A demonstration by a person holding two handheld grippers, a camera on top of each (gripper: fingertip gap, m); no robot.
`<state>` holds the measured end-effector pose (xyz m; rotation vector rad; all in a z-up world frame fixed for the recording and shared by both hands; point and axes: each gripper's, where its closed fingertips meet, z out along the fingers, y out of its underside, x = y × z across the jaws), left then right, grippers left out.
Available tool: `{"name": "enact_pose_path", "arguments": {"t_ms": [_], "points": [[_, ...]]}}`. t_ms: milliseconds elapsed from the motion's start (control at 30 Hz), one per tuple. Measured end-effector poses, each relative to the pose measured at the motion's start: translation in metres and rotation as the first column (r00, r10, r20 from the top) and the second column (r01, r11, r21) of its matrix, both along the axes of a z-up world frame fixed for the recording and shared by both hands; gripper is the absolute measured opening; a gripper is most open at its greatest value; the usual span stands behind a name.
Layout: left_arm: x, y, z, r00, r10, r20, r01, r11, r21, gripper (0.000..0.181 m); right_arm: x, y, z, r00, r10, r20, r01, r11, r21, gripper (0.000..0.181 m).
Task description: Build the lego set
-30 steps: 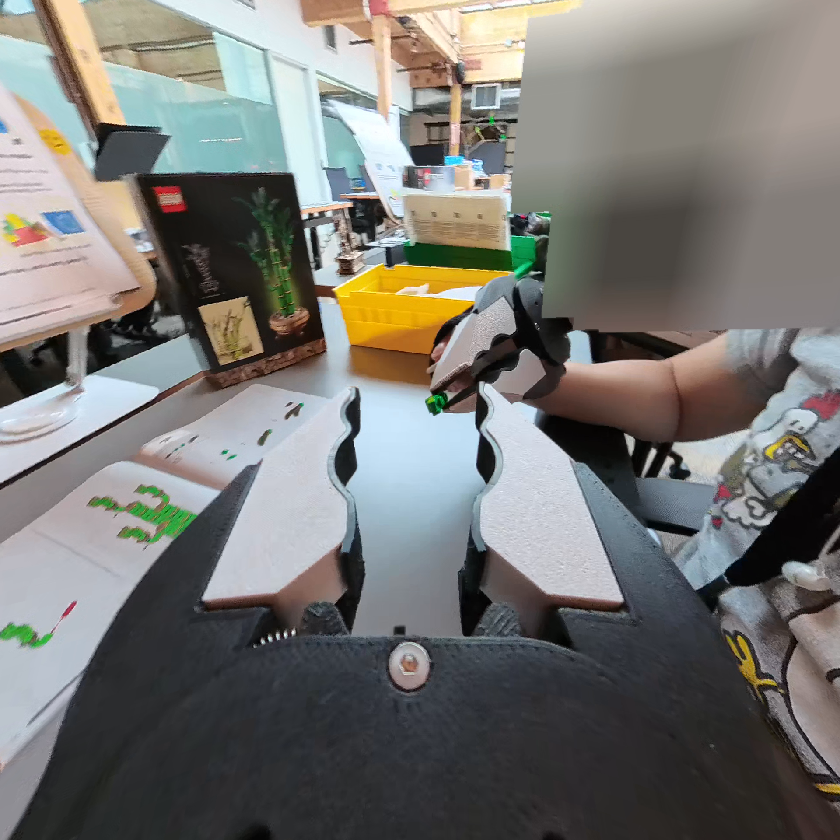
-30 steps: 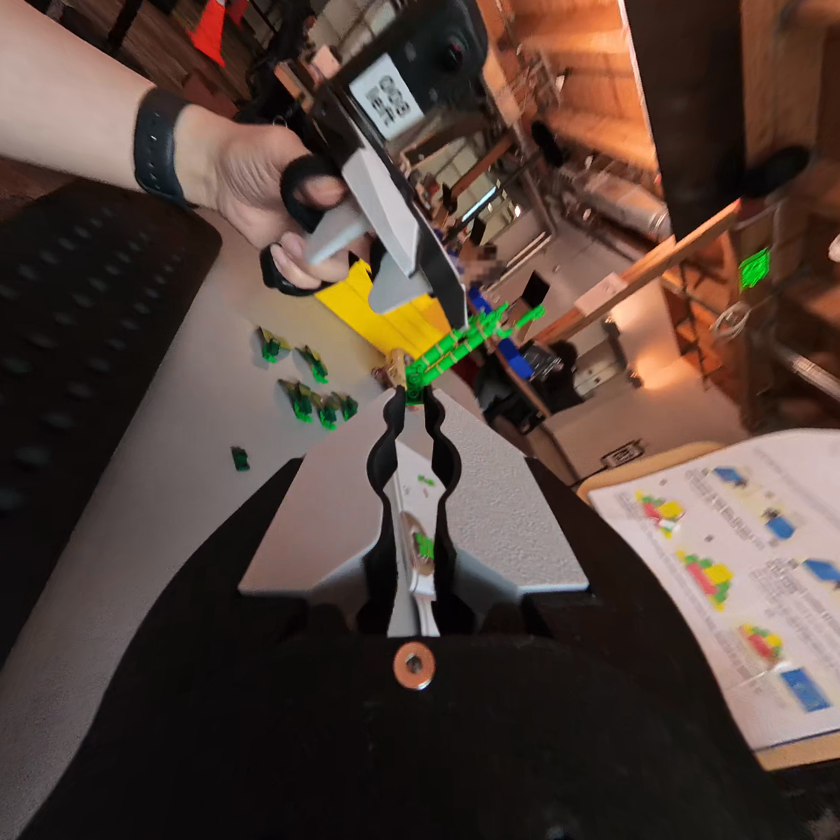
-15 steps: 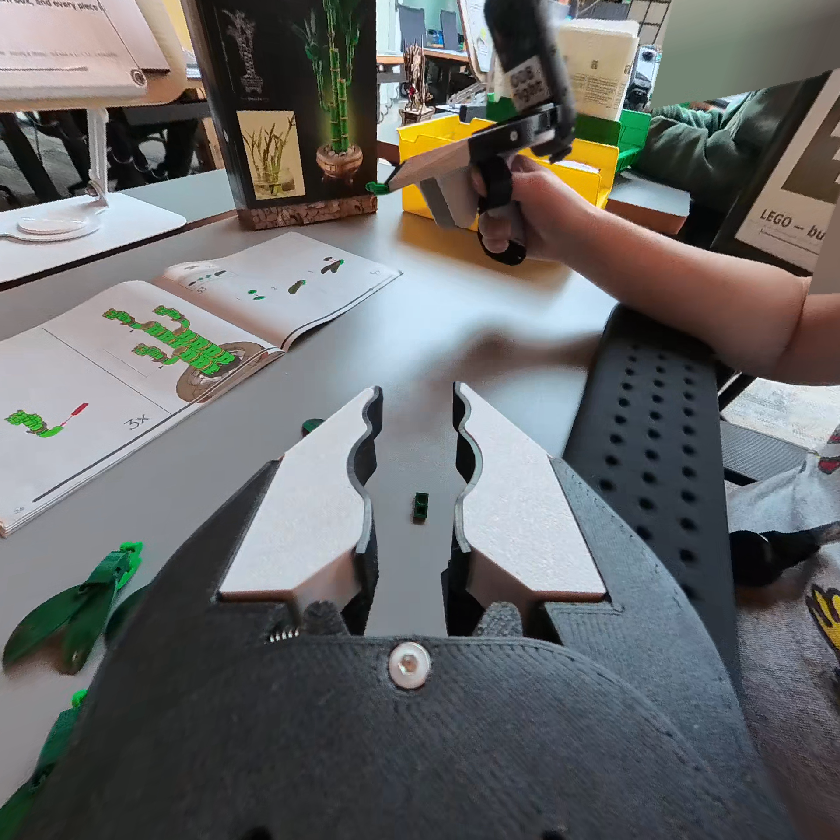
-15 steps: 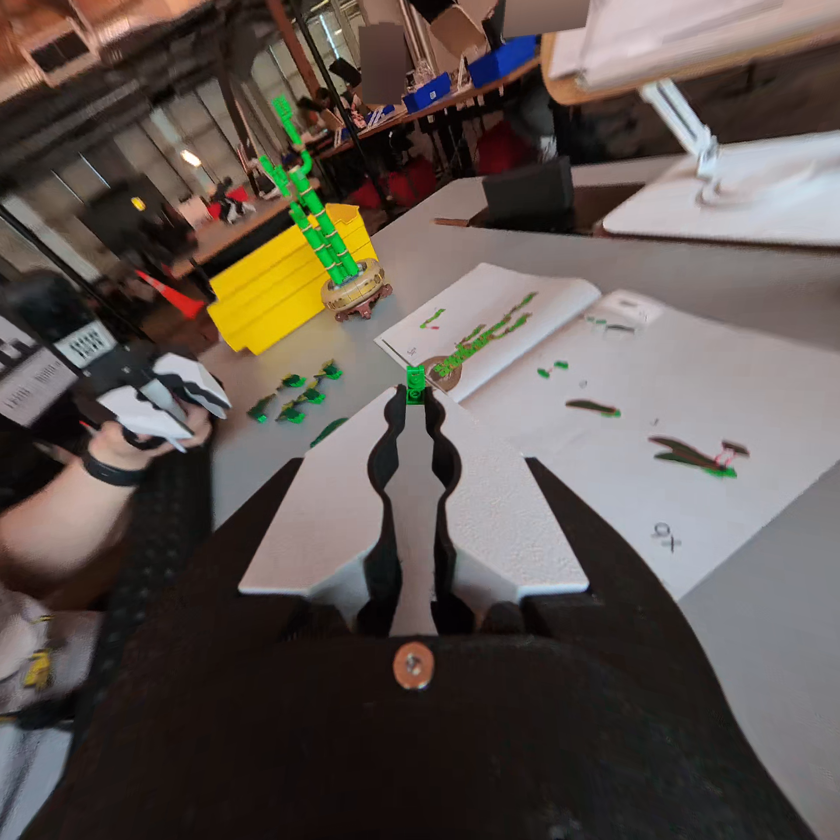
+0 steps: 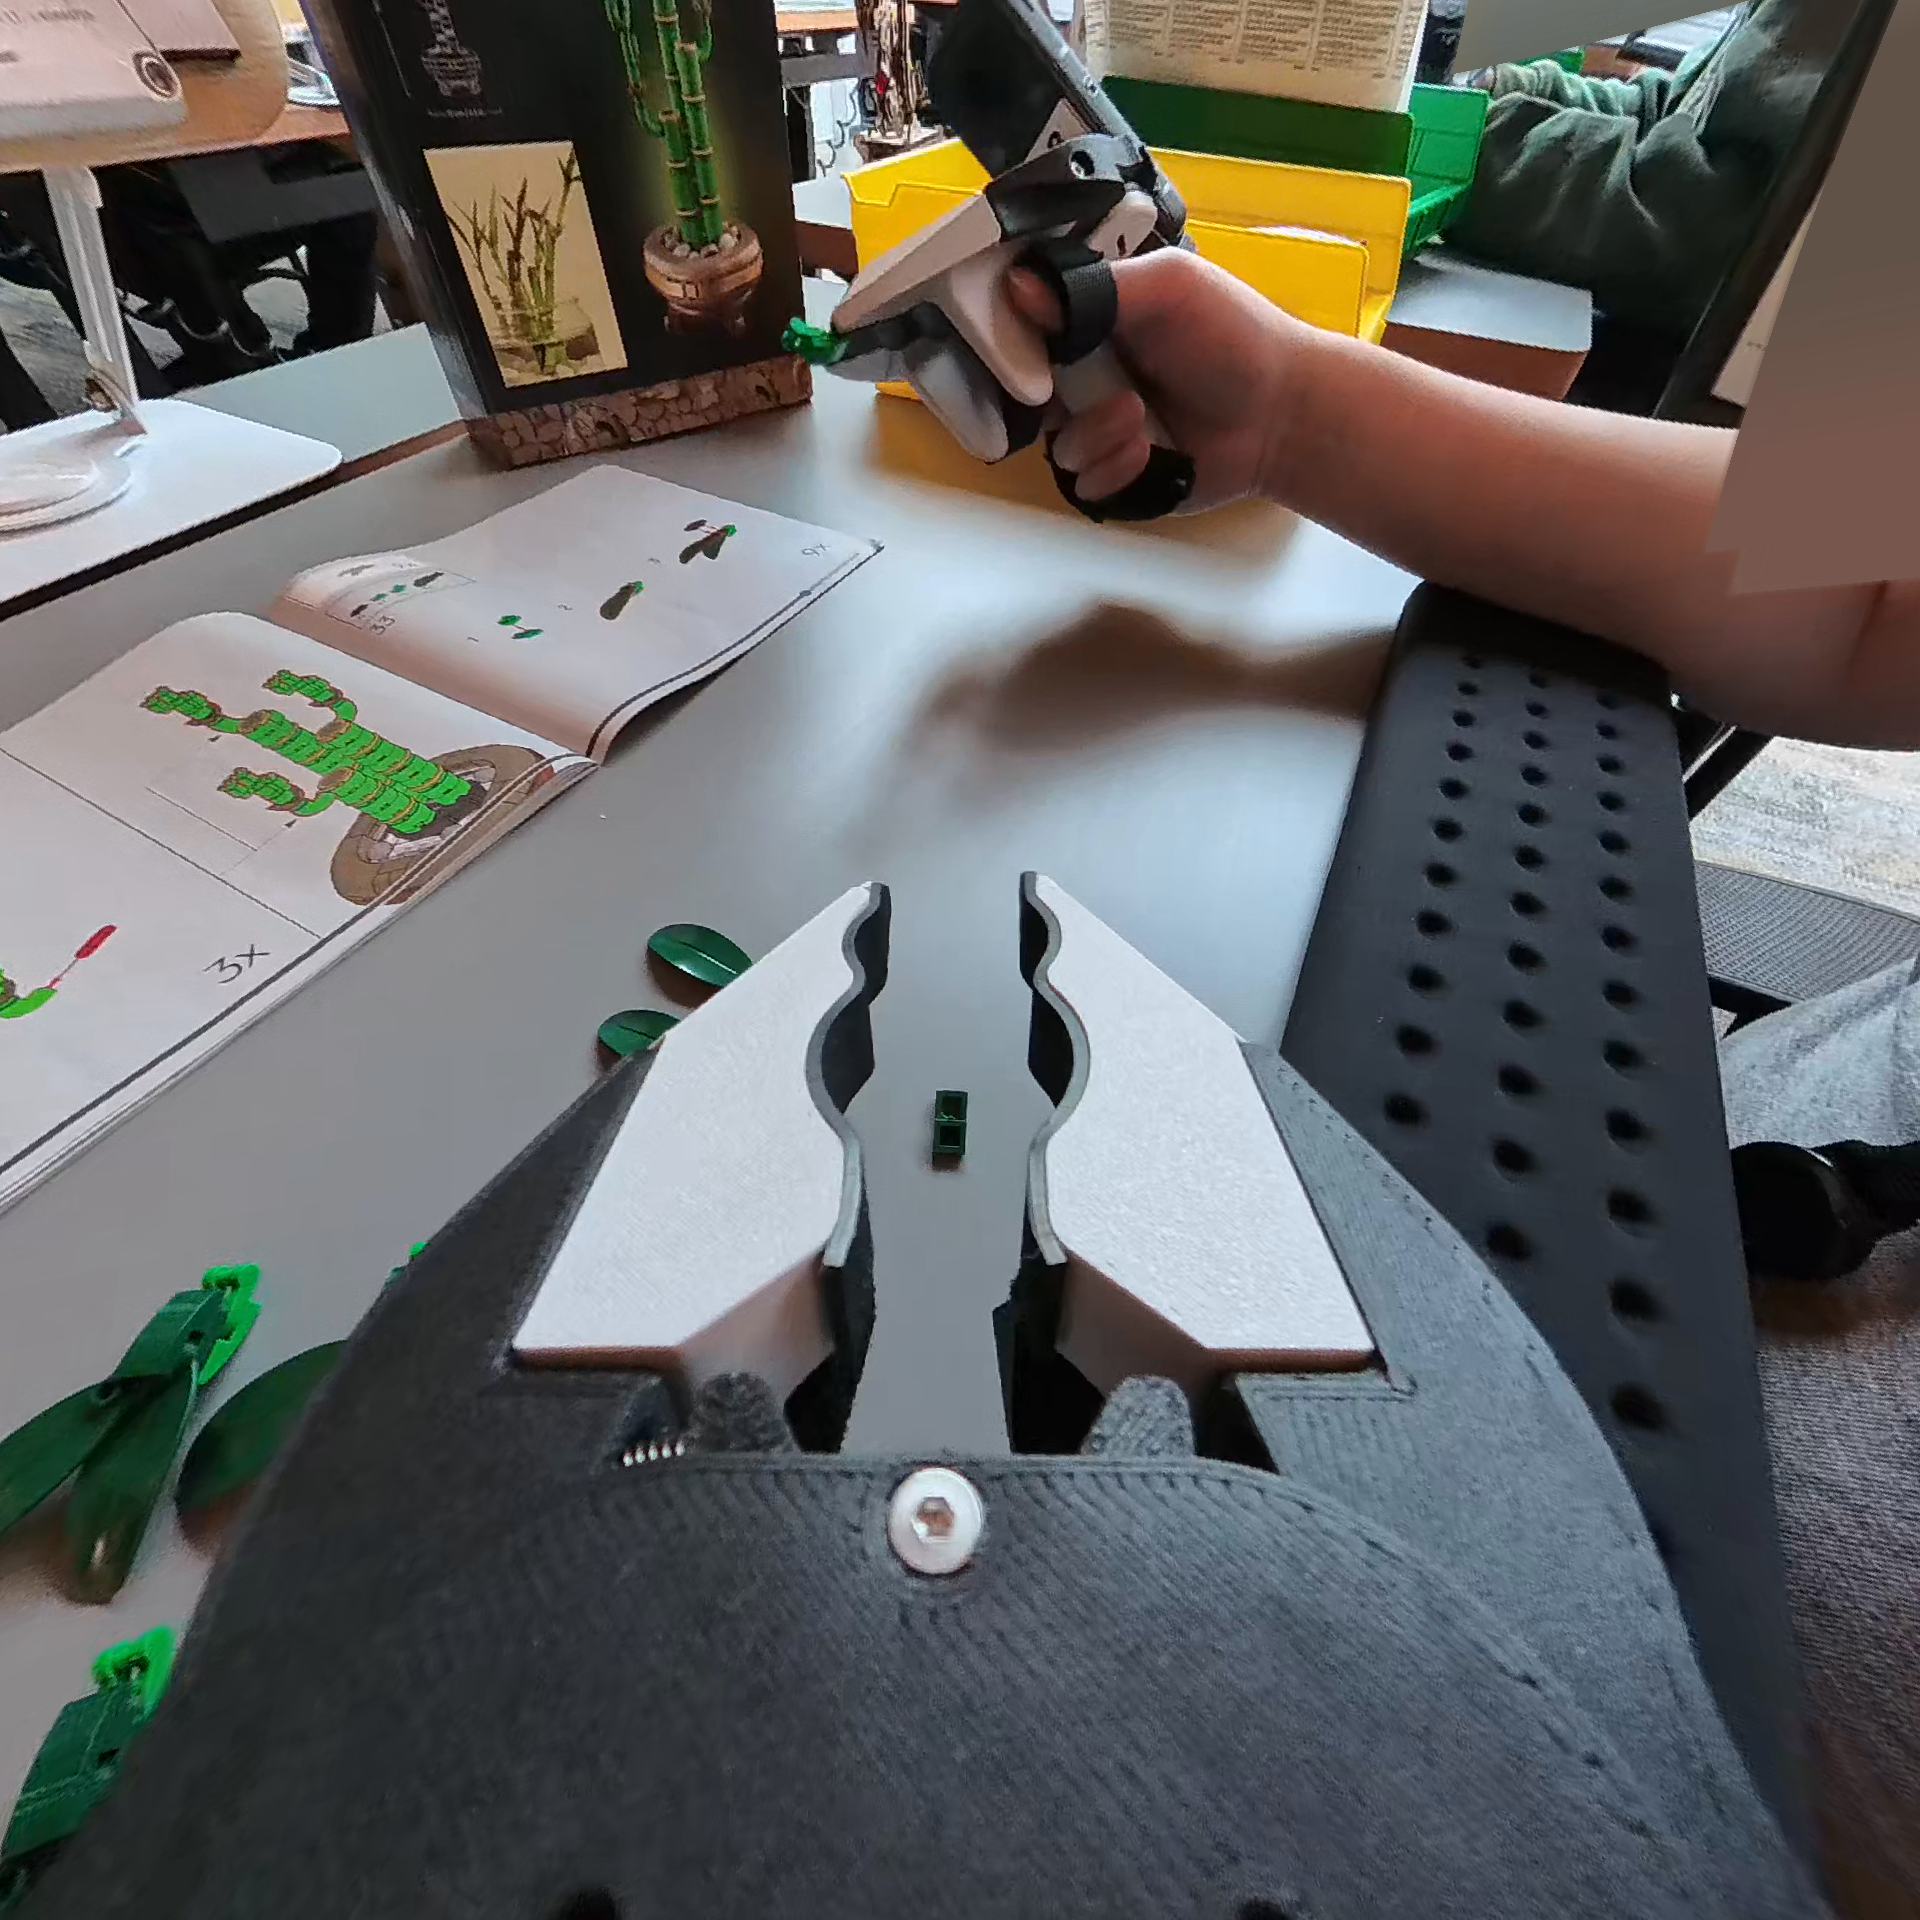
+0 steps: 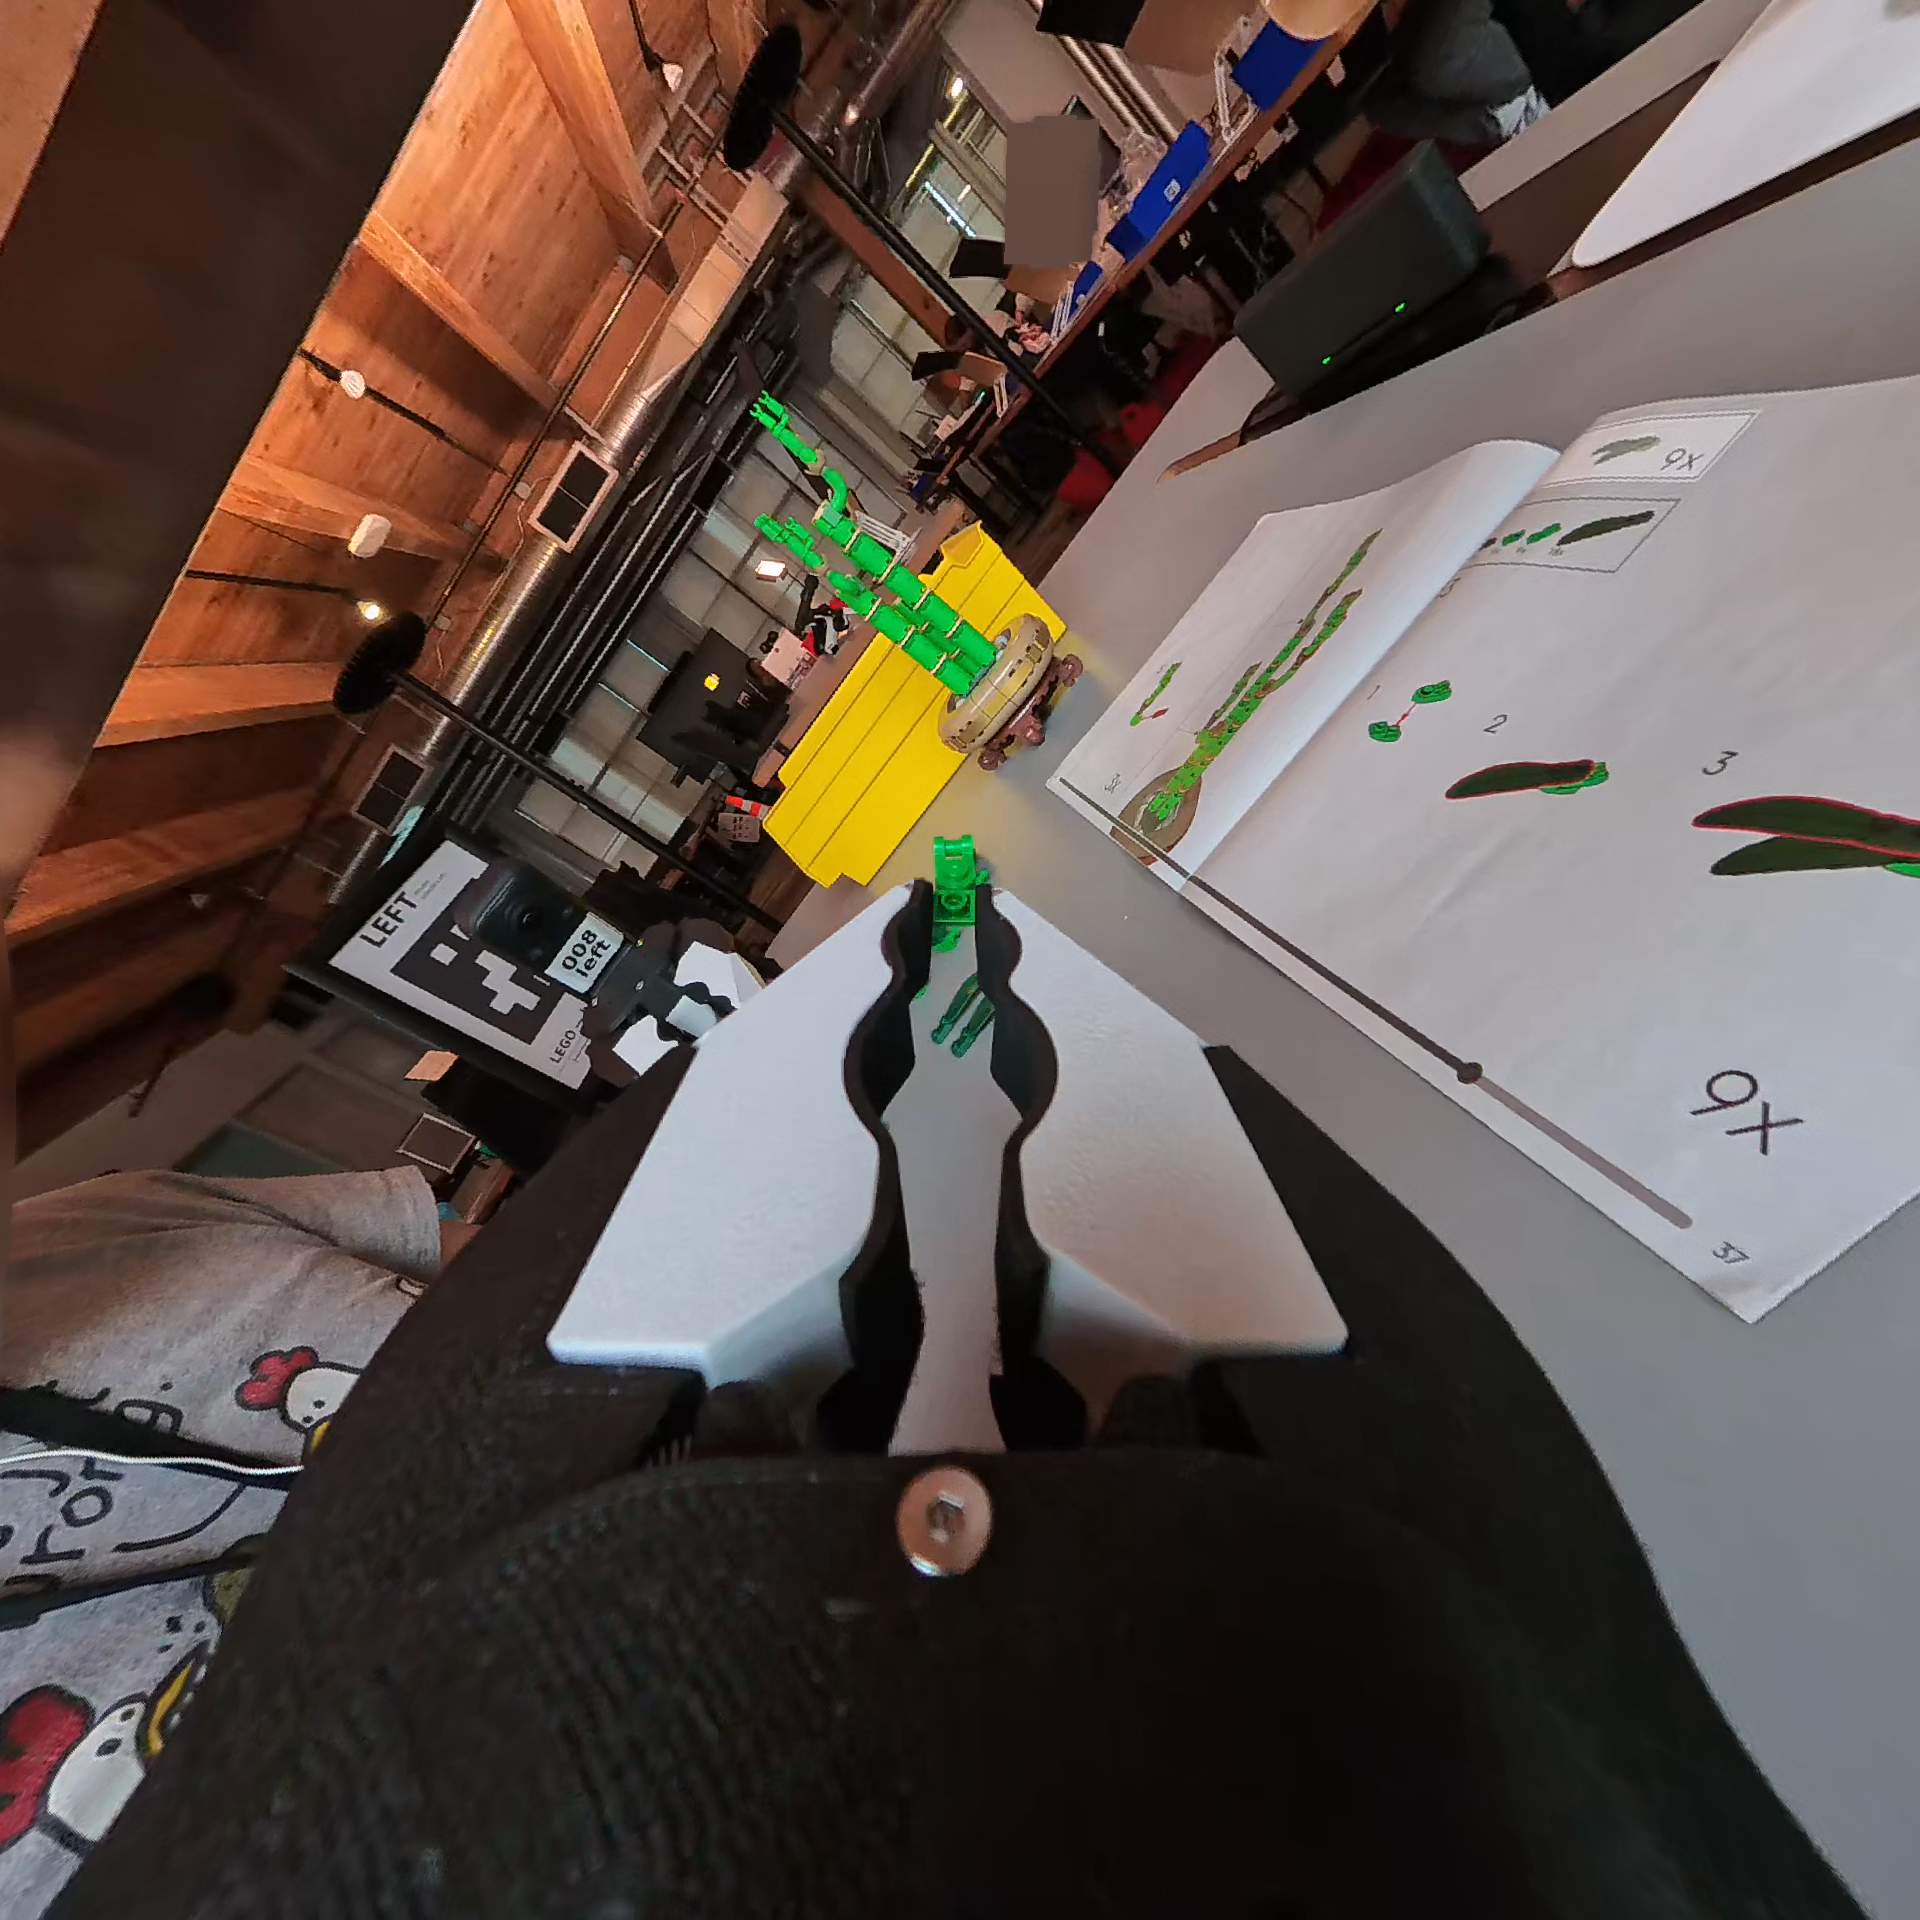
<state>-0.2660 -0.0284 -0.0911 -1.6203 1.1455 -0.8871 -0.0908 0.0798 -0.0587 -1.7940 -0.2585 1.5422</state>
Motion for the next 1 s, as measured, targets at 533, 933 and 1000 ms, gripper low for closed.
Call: {"name": "enact_pose_path", "arguments": {"t_ms": [533, 933, 1000], "points": [[-0.028, 0.040, -0.010, 0.967, 0.245, -0.064, -0.241, 0.969, 0.060, 0.020, -0.001, 0.001, -0.001, 1.000, 0.008, -0.016, -0.009, 1.000, -0.019, 0.006], [-0.030, 0.041, -0.011, 0.965, 0.255, -0.070, -0.251, 0.966, 0.056, 0.013, -0.016, -0.010, 0.000, 0.997, 0.076, 0.025, -0.076, 0.997, 0.017, 0.006], [-0.023, 0.034, 0.005, 0.974, 0.228, 0.003, -0.228, 0.972, 0.062, 0.013, -0.026, -0.016, 0.005, 0.995, 0.098, 0.010, -0.098, 0.995, 0.030, 0.006]]}}
